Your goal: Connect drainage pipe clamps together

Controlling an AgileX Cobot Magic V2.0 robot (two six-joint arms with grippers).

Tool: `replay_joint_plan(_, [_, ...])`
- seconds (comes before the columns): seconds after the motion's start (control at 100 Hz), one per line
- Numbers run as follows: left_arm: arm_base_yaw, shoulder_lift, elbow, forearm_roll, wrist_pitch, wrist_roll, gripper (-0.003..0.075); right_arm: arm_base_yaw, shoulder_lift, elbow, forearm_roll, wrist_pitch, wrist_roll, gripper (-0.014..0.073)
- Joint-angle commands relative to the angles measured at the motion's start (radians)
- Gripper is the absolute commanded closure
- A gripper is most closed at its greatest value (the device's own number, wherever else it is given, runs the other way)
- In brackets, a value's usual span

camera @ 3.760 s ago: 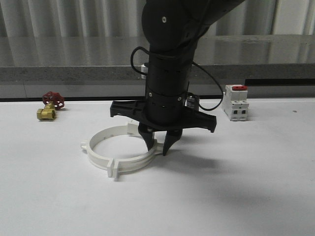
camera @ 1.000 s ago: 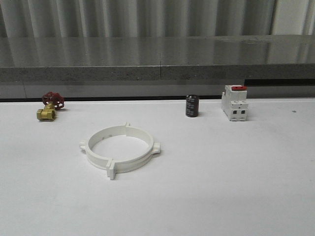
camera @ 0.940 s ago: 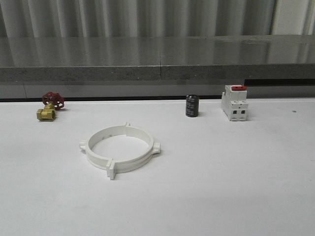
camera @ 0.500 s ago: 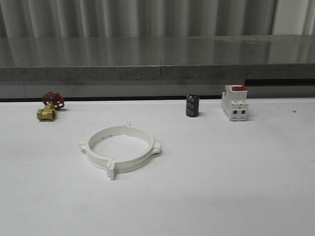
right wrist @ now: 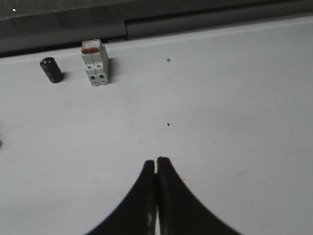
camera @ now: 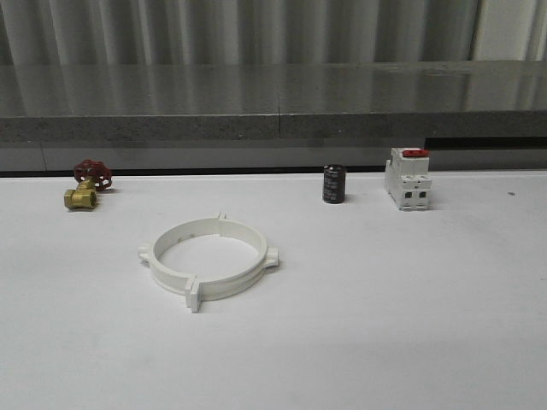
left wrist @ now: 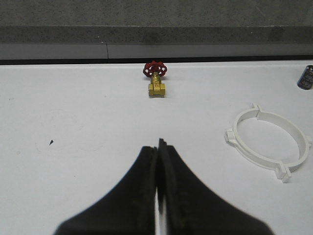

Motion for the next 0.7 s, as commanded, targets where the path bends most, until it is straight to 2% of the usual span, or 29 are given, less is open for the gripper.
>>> replay_joint_plan(0.0, [0.002,0.006,-0.028,-0.009,-0.072,-0.003,0.0741,-0.031,-0.054,0.046,0.030,-0.177,-0.063,0.0659])
replay_joint_plan(0.24, [0.002,0.006,-0.028,-0.009,-0.072,-0.003,0.0741,-0.184,-0.228,0.248,0.330,-0.371,-0.369,0.0659])
replay_joint_plan(0.41, [0.002,0.006,-0.028,-0.009,-0.072,-0.003,0.0741,-0.224,-0.345,0.358,0.335,-0.486,-0.378,0.0659])
replay_joint_plan(0.69, [0.002,0.006,-0.028,-0.009,-0.069,-0.003,0.0741,-0.224,-0.339,0.514,0.334,-0.761,-0.377,0.0659])
